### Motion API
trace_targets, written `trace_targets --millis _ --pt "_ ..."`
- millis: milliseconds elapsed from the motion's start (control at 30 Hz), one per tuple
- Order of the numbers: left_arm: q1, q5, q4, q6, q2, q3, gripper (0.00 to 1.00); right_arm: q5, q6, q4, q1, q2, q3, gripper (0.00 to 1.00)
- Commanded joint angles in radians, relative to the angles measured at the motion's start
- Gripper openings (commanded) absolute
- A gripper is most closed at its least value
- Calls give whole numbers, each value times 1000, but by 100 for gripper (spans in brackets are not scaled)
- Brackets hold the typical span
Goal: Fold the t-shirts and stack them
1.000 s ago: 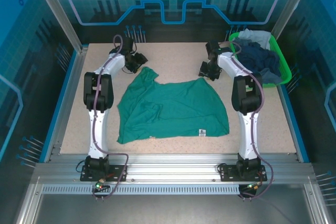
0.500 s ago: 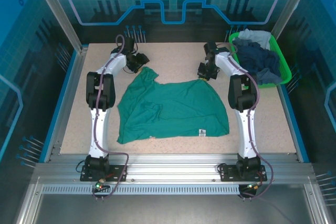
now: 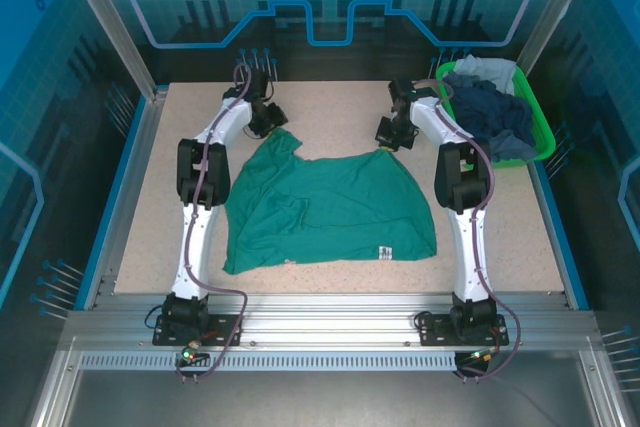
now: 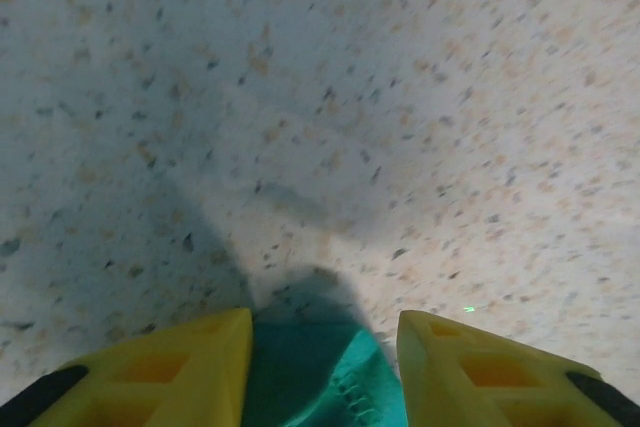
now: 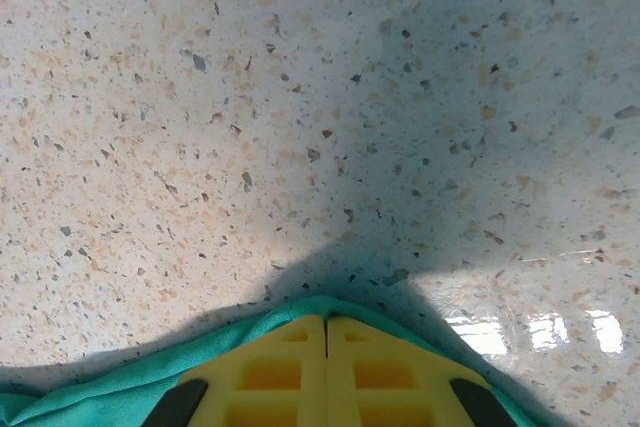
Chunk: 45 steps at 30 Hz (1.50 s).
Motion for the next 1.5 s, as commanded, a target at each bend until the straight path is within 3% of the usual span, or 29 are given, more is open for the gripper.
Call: trace_targets --millis 0,67,200,233,367,467,667,900,1167,1467 --pt "-16 -126 -147 59 22 47 40 -23 15 -31 -10 16 32 4" --pt "-17 -130 -158 53 31 58 34 -27 18 -29 -10 16 31 4" --pt "-19 -116 -133 53 20 59 2 -33 16 -28 -11 19 31 3" --pt "-22 -121 -127 57 10 59 0 -34 15 -27 -11 16 31 3" --pt "-30 -181 -136 69 -68 41 0 -36 4 -26 -10 1 29 0" --pt "-28 -201 -105 49 -185 -65 0 -39 -12 -19 -11 -24 20 0" --pt "-24 -167 -5 -26 -450 -357 0 -45 -66 7 -12 -80 -30 0" --pt "-14 -86 38 -88 -635 -596 0 -53 -113 22 -13 -164 -95 0" --pt "-22 -134 -31 -99 -883 -825 0 -16 -112 90 -12 -329 -312 0" --pt "-68 -141 -92 -202 -1170 -1123 0 4 -120 149 -6 -467 -535 0"
